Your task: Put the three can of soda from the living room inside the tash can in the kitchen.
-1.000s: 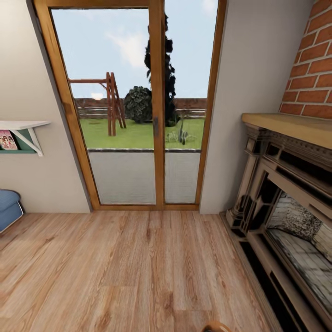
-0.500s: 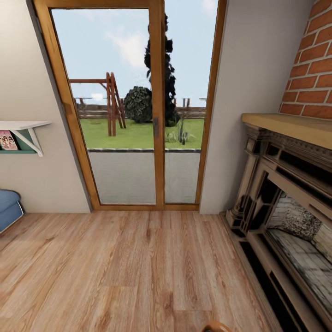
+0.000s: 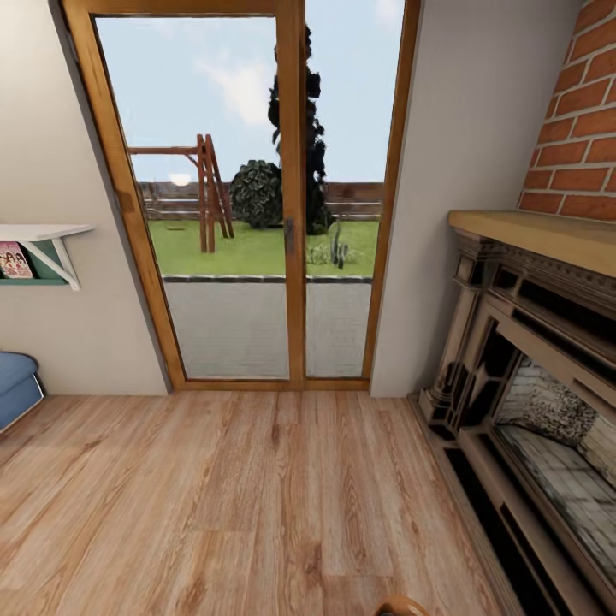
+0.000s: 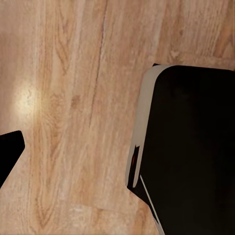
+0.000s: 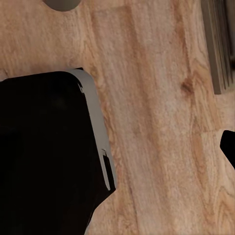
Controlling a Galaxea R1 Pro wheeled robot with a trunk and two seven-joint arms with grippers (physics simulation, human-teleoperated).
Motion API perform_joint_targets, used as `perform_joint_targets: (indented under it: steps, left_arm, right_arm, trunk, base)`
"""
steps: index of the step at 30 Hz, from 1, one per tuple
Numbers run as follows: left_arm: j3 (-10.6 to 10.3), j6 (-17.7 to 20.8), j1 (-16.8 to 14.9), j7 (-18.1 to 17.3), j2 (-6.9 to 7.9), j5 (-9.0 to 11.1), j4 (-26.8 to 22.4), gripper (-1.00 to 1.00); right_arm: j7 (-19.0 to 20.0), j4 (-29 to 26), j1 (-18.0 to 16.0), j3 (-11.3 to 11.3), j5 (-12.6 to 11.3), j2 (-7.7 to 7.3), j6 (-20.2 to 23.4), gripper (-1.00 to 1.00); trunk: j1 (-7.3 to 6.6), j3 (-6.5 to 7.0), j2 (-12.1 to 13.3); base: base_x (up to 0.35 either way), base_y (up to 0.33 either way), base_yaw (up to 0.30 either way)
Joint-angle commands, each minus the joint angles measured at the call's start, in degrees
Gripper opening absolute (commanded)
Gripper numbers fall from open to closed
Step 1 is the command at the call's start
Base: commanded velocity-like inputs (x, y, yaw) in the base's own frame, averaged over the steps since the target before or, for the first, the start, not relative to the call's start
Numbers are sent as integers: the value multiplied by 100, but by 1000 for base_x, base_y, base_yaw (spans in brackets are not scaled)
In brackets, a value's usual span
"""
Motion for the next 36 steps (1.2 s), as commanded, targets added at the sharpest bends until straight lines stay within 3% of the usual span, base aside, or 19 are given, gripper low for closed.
perform_joint_targets:
  steps: [1, 10, 15, 21, 36]
  left_arm:
    - [0, 0, -3, 0, -1, 3, -1, 100]
    - [3, 0, -21, -1, -7, 1, -7, 100]
    - [1, 0, -22, -1, -6, 0, -8, 100]
    - [1, 0, -23, -1, -6, -4, -7, 100]
    - [1, 0, -23, -1, -6, -4, -10, 100]
  right_arm:
    - [-2, 1, -2, 0, 3, -1, 0, 100]
    - [-15, 5, -7, -13, -8, -18, 1, 100]
    - [-10, 34, -8, -8, -31, 182, 1, 100]
    - [-9, 32, -8, -1, -33, 308, 1, 100]
    - [-9, 13, -8, -14, -40, 328, 1, 100]
  trunk:
    - [0, 0, 0]
    - [0, 0, 0]
    - [0, 0, 0]
    - [0, 0, 0]
    - [0, 0, 0]
  base:
    - [0, 0, 0]
    - [0, 0, 0]
    - [0, 0, 0]
    - [0, 0, 0]
    - [0, 0, 0]
